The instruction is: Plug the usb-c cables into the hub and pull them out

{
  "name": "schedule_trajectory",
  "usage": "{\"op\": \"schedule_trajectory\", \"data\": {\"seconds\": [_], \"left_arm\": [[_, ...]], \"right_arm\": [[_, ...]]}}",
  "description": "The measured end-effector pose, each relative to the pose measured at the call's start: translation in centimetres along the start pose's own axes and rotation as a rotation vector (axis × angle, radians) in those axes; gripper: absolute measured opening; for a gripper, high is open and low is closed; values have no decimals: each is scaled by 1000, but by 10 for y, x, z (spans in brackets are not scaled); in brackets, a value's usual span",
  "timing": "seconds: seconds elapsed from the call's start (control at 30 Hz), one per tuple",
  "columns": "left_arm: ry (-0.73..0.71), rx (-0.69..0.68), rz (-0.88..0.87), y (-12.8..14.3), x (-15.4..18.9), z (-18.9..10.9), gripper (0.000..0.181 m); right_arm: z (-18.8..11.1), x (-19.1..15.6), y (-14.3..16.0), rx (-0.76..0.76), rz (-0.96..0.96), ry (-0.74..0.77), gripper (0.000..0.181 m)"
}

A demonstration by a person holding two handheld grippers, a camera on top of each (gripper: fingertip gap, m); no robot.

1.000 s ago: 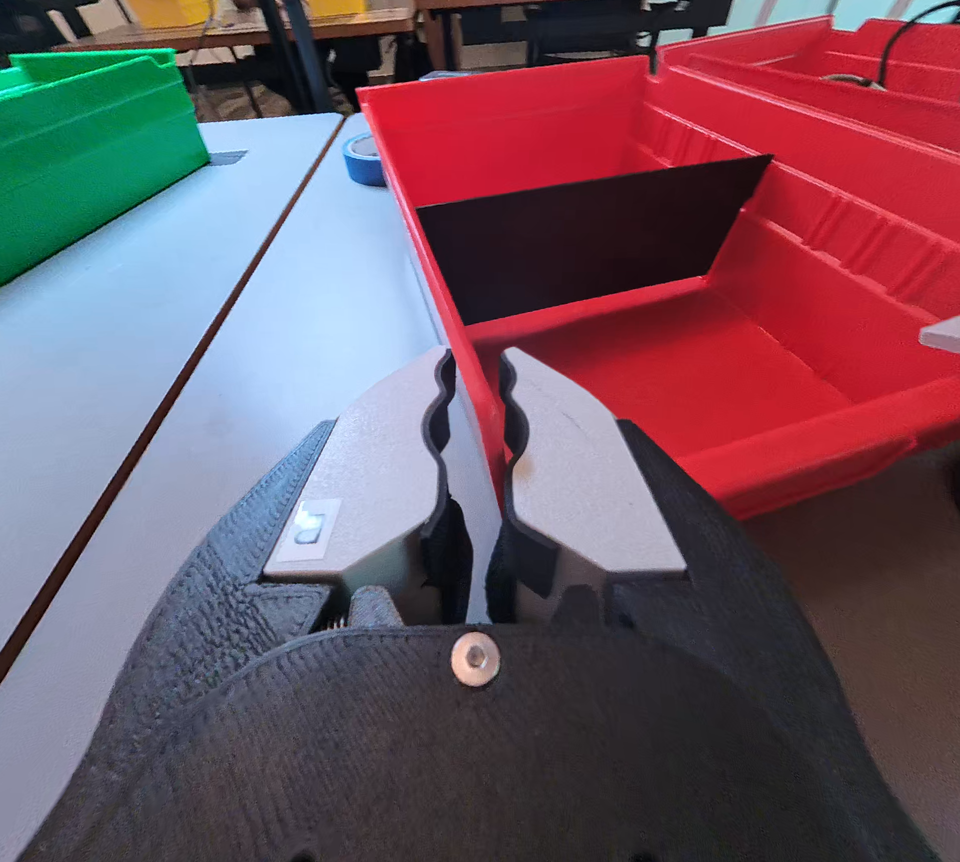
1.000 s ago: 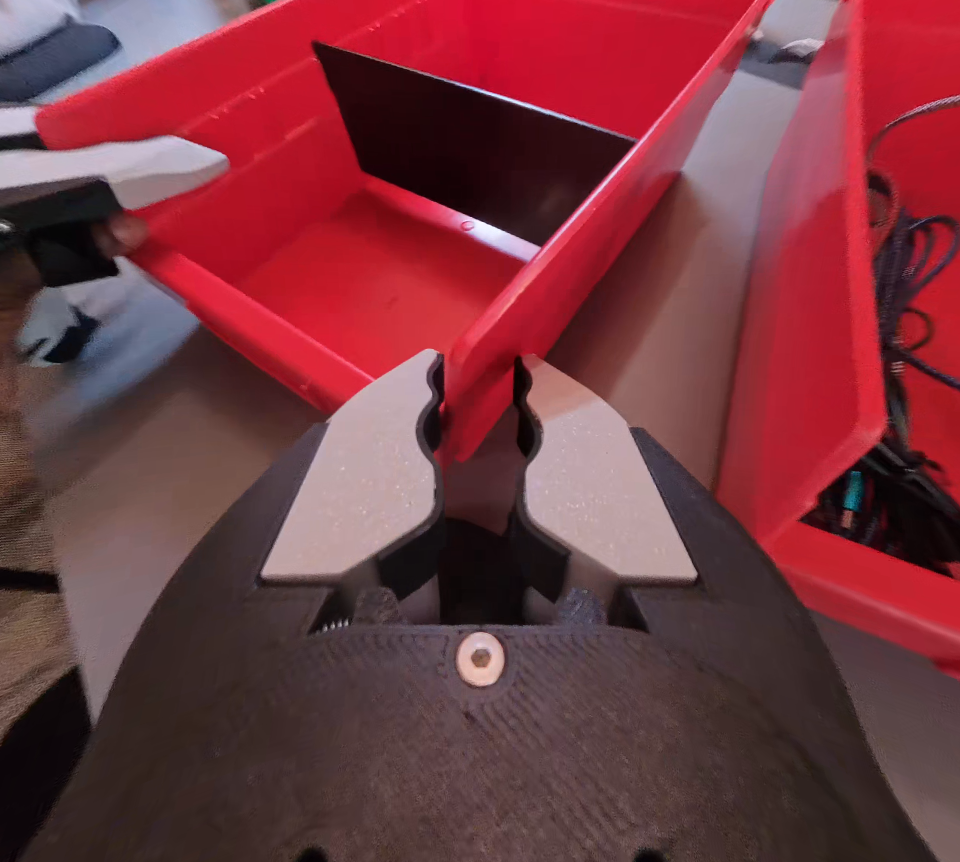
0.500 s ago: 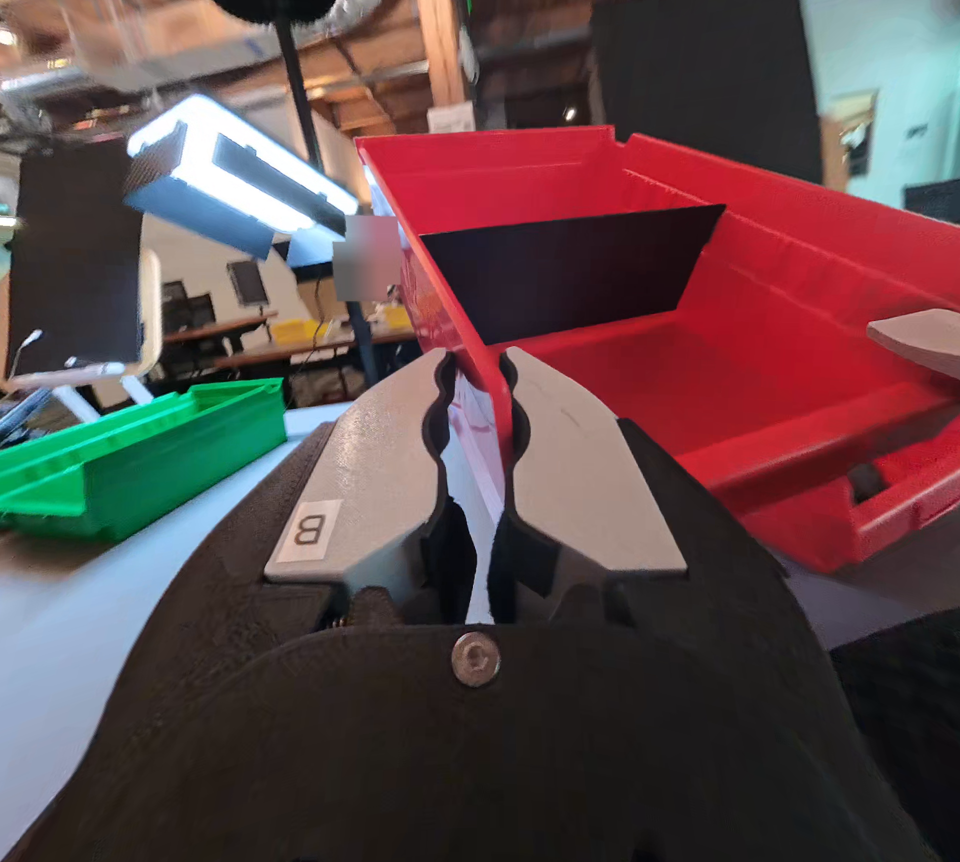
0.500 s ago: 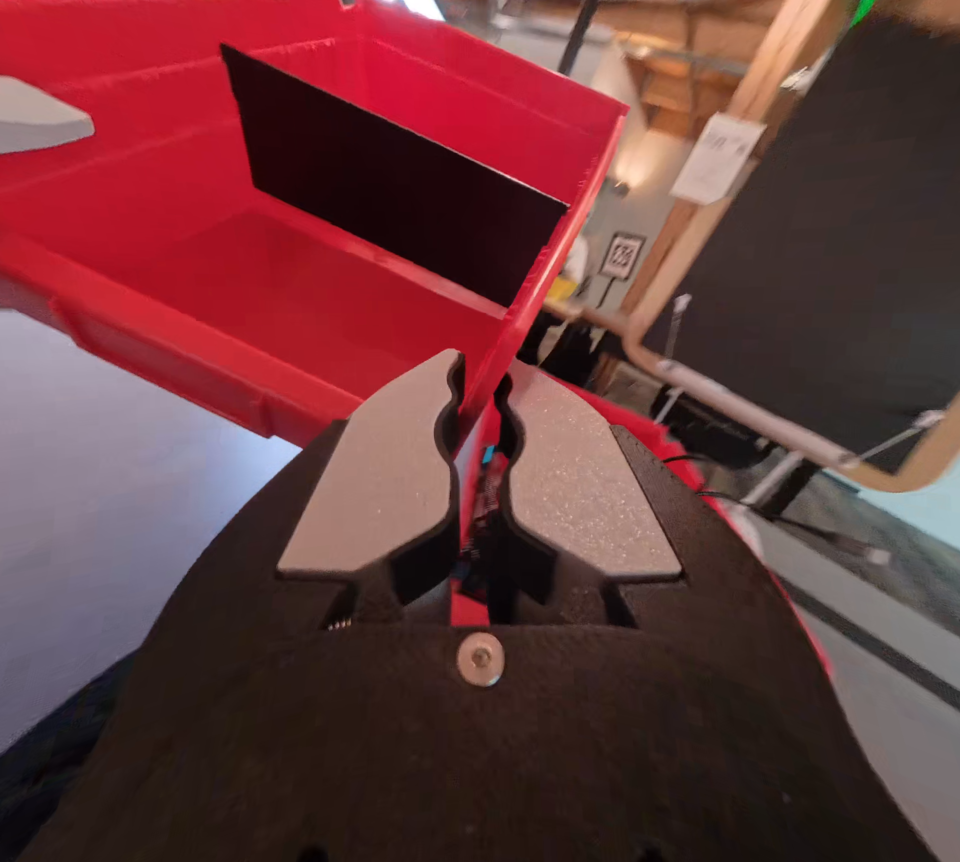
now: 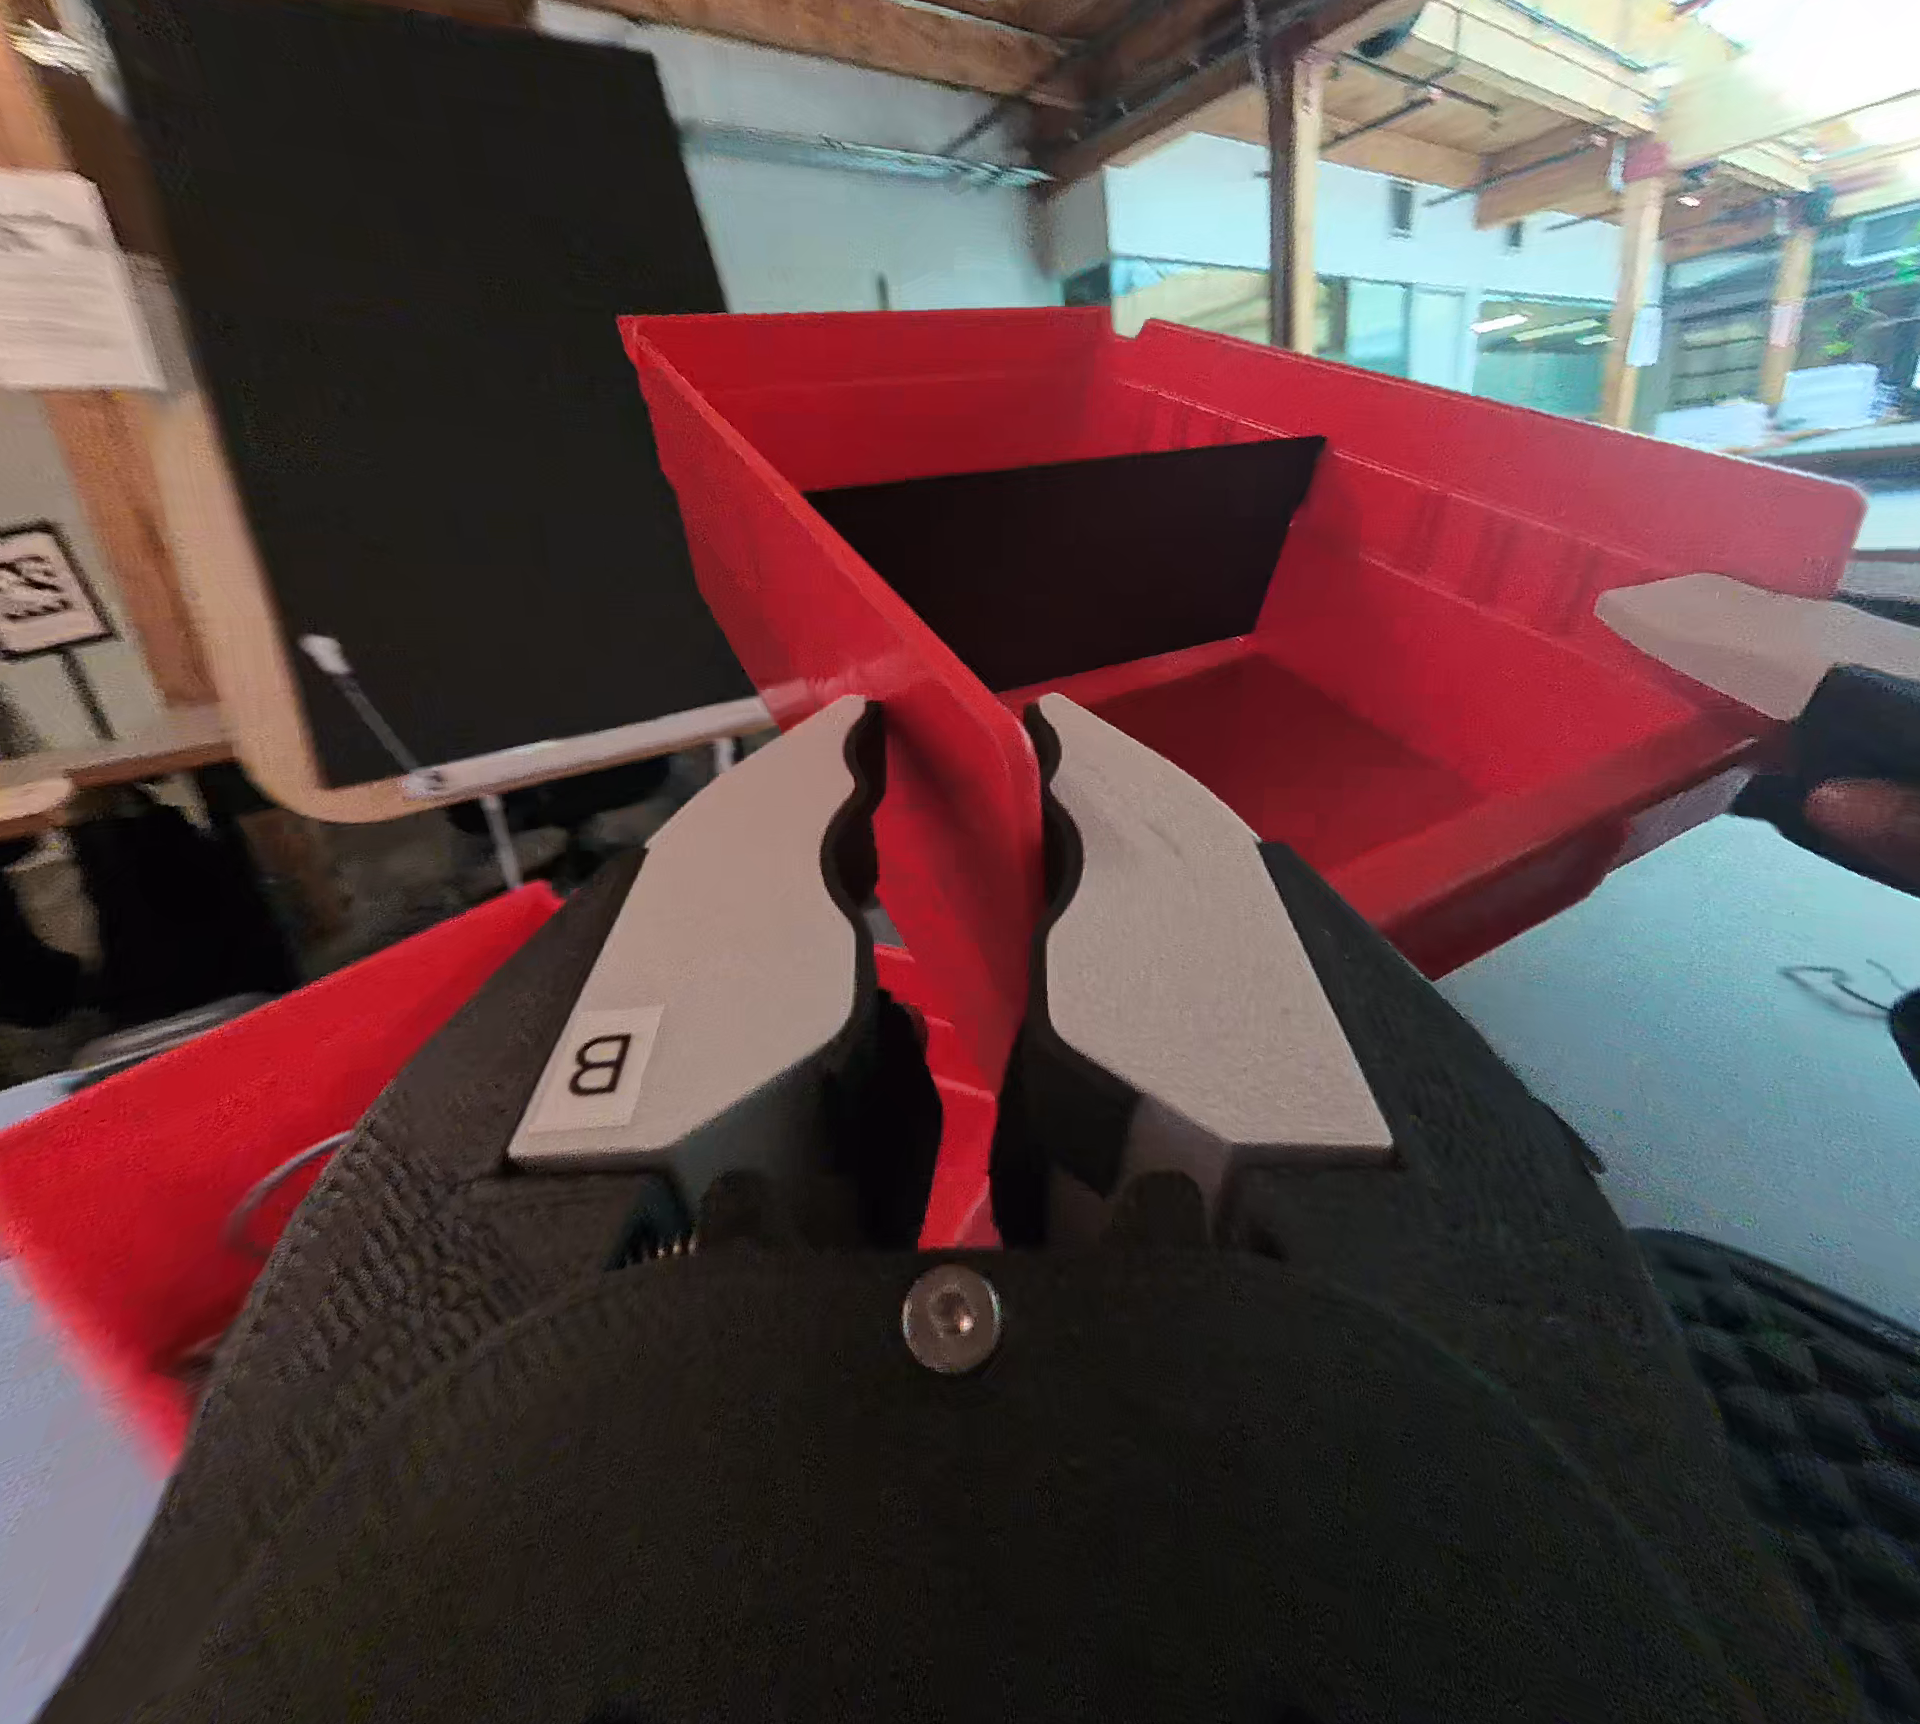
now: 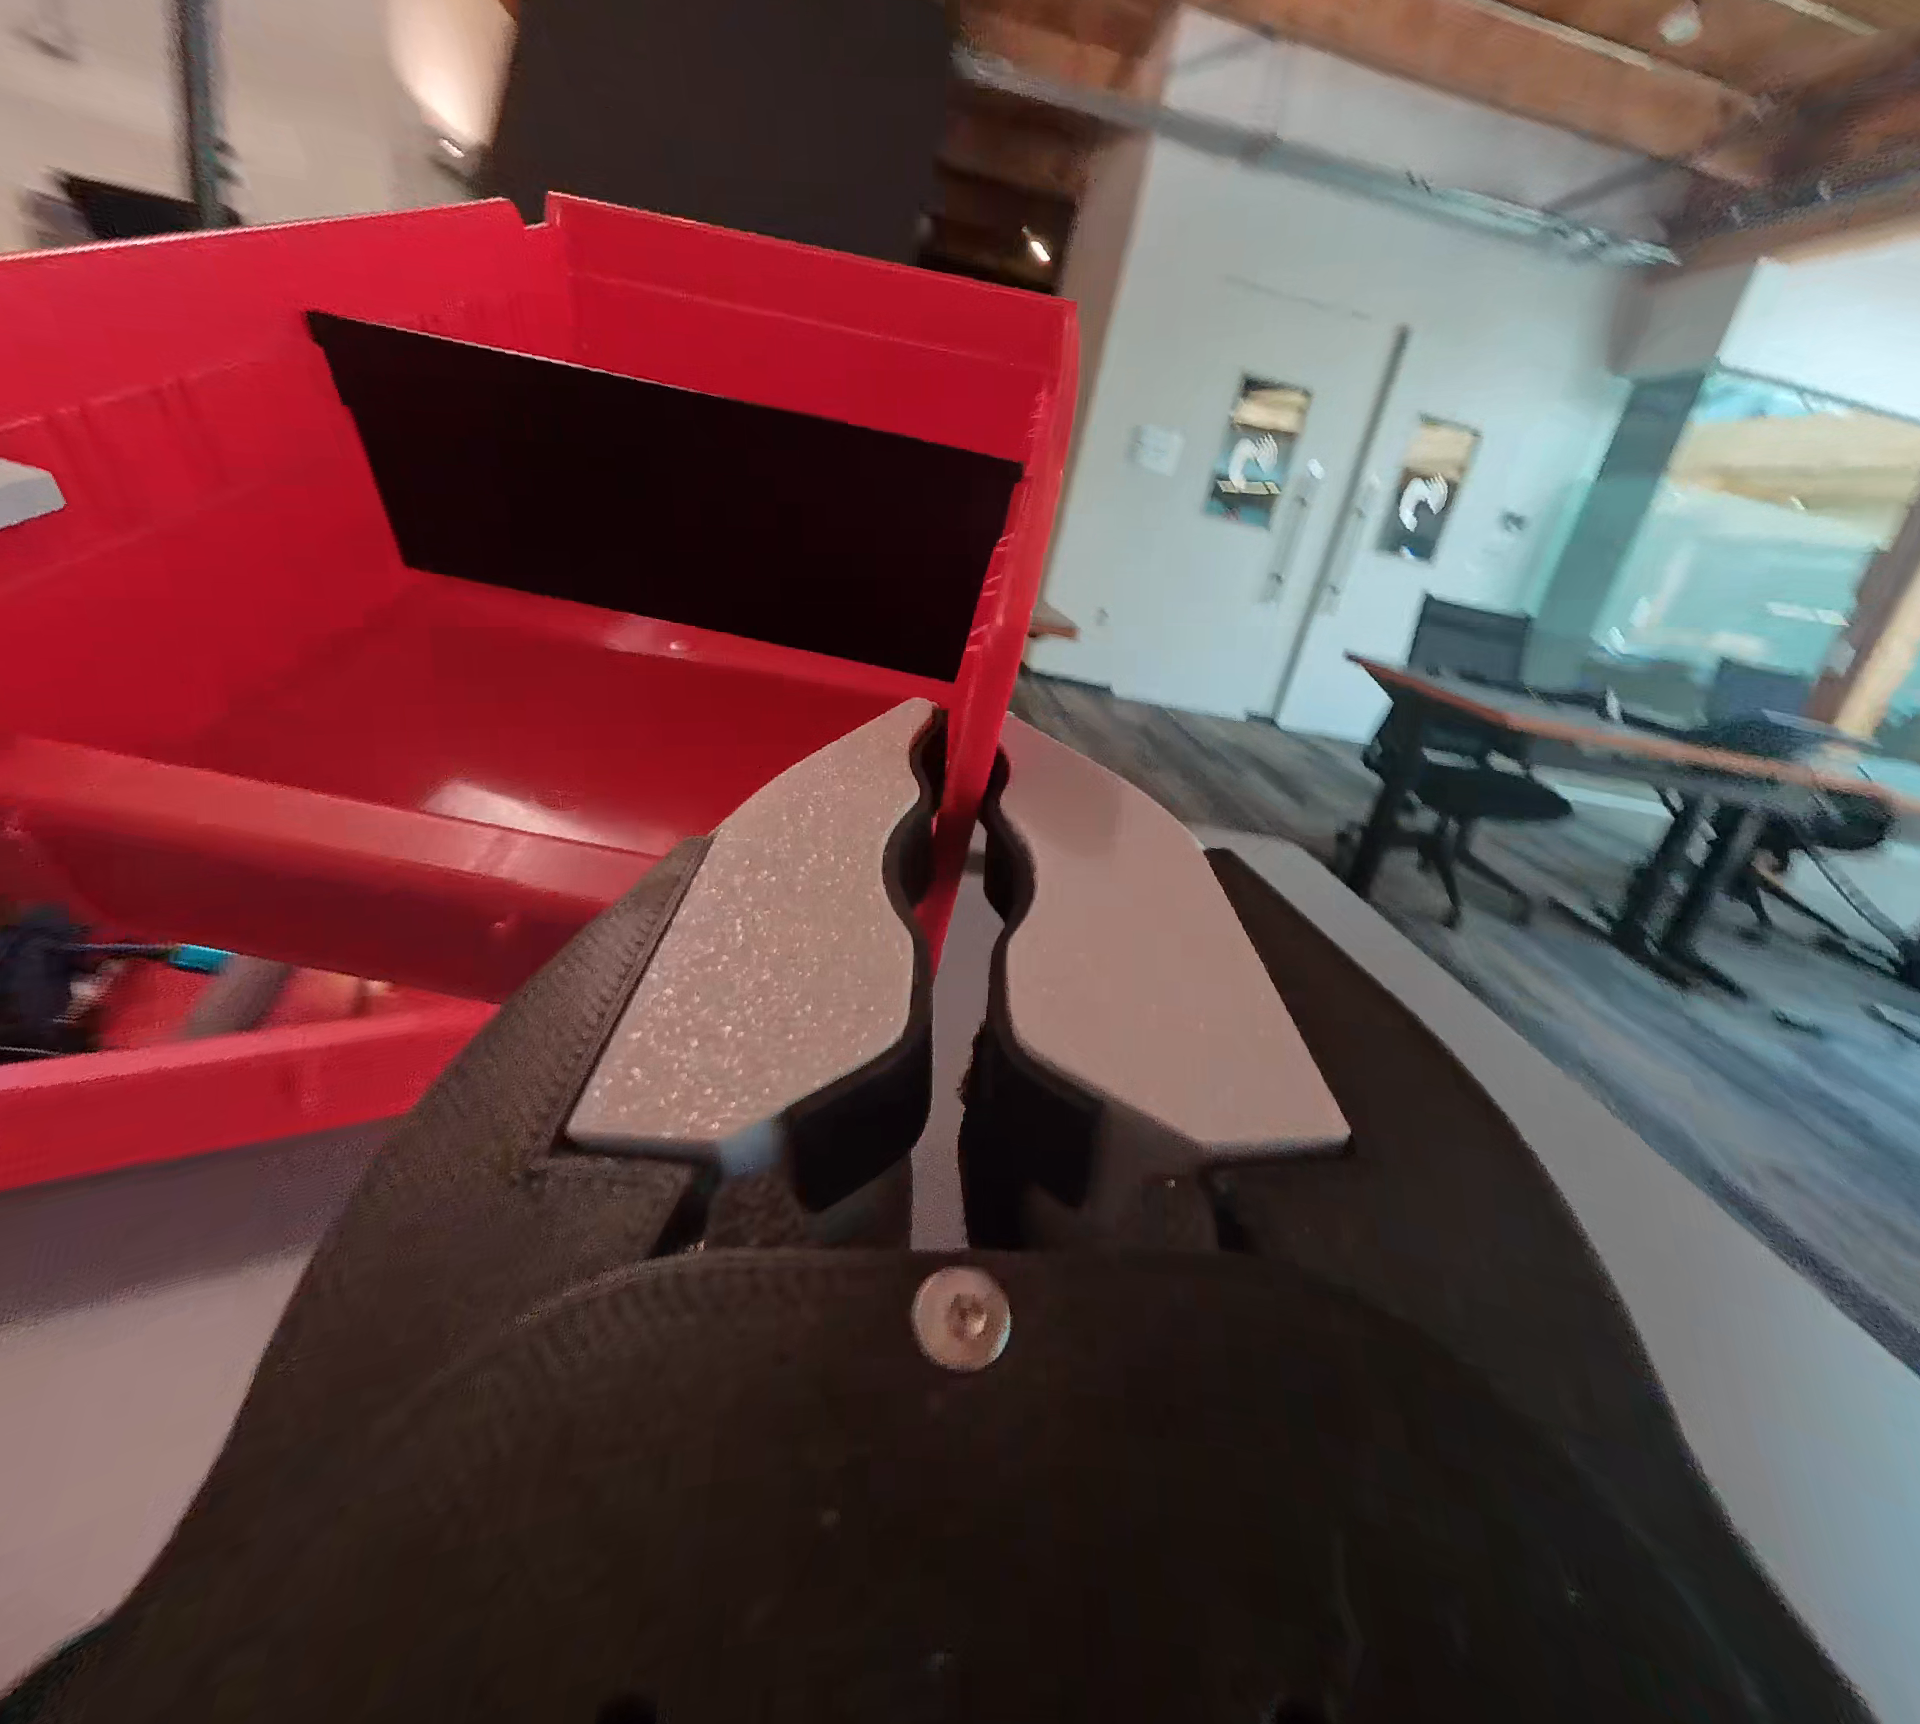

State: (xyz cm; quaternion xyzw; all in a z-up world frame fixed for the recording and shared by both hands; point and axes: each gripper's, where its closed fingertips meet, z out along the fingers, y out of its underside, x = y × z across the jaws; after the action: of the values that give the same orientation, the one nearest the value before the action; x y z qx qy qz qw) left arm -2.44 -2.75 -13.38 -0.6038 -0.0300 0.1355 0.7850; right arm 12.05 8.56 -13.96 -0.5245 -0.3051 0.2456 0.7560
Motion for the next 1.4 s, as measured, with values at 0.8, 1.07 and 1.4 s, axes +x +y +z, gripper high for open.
{"op": "schedule_trajectory", "data": {"seconds": [0.8, 1.07, 1.4], "left_arm": [[415, -564, 58, 158, 108, 65, 41], [319, -708, 307, 148, 36, -5, 65], [274, -1064, 457, 208, -13, -26, 51]], "right_arm": [[-4, 99, 180, -693, 17, 11, 9], [-10, 112, 145, -578, 50, -39, 42], [-18, -71, 139, -604, 6, -667, 56]]}}
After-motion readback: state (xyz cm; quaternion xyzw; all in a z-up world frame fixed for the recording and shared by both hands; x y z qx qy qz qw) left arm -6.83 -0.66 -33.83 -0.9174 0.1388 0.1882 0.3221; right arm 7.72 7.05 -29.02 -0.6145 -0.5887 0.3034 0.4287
